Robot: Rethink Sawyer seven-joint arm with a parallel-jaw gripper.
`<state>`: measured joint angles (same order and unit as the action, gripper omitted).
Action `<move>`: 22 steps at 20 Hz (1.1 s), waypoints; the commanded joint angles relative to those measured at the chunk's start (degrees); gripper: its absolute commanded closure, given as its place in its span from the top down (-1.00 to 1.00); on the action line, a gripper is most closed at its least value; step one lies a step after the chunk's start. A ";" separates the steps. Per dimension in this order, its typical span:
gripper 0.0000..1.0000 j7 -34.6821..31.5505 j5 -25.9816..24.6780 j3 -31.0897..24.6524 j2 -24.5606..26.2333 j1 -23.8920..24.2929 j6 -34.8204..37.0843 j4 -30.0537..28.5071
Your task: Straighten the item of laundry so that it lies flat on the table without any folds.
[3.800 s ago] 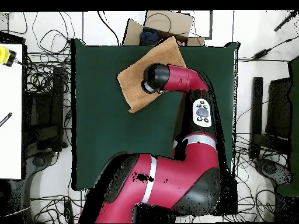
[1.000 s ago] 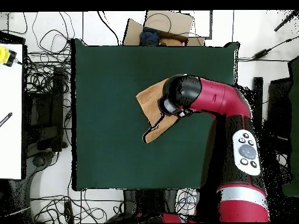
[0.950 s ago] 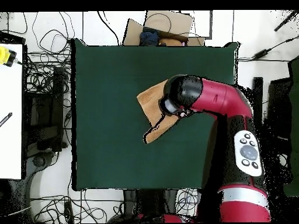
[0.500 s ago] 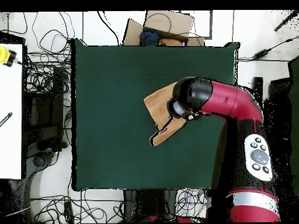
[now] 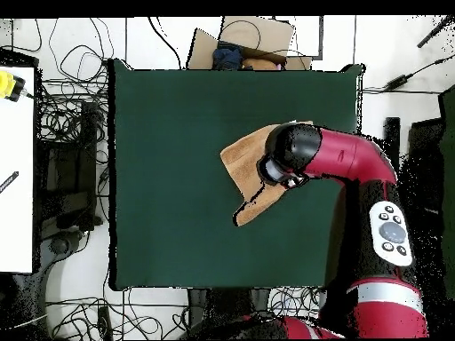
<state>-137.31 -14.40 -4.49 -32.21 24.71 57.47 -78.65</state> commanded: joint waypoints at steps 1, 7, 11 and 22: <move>-1.00 14.59 -3.42 -6.78 2.17 -0.46 -0.54 -5.76; 1.00 14.27 -4.83 -7.62 2.42 -0.23 1.00 -5.15; 1.00 14.52 -5.11 -8.26 2.67 0.10 1.17 -4.93; 1.00 13.69 -5.48 -9.45 3.02 0.22 2.54 -4.00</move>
<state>-137.29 -17.24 -8.84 -30.97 24.90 57.47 -78.64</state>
